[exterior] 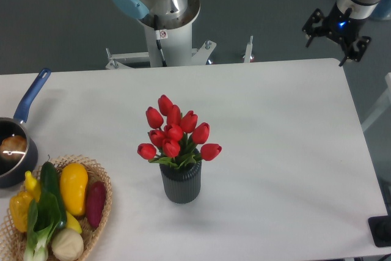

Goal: Pick up the flowers from the vase
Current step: 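Move the open gripper down toward the red tulip bouquet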

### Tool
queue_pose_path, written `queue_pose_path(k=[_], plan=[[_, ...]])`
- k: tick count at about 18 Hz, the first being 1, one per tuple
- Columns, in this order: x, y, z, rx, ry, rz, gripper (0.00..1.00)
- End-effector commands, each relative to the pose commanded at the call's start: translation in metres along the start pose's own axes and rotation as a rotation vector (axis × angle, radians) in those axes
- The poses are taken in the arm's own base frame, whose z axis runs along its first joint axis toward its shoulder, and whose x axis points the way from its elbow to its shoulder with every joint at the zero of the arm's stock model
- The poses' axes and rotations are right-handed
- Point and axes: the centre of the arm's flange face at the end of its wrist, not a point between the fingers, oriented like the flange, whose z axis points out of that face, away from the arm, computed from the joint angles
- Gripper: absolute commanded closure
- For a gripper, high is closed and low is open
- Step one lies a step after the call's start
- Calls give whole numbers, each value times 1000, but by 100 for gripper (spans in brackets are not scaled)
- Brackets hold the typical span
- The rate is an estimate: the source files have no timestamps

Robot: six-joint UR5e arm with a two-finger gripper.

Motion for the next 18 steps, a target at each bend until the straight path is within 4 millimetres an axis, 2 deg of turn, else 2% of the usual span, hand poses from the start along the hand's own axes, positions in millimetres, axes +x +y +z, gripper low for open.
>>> queue_pose_path(k=[4, 7, 9, 13, 16, 18], plan=[[3, -10, 0, 0, 3, 17, 0], [10, -33, 5, 3, 12, 55, 0], [17, -38, 2, 13, 9, 54, 0], [56, -61, 5, 204, 11, -13, 0], [81, -74, -4, 311, 3, -21, 0], [101, -93, 7, 326, 27, 15, 0]])
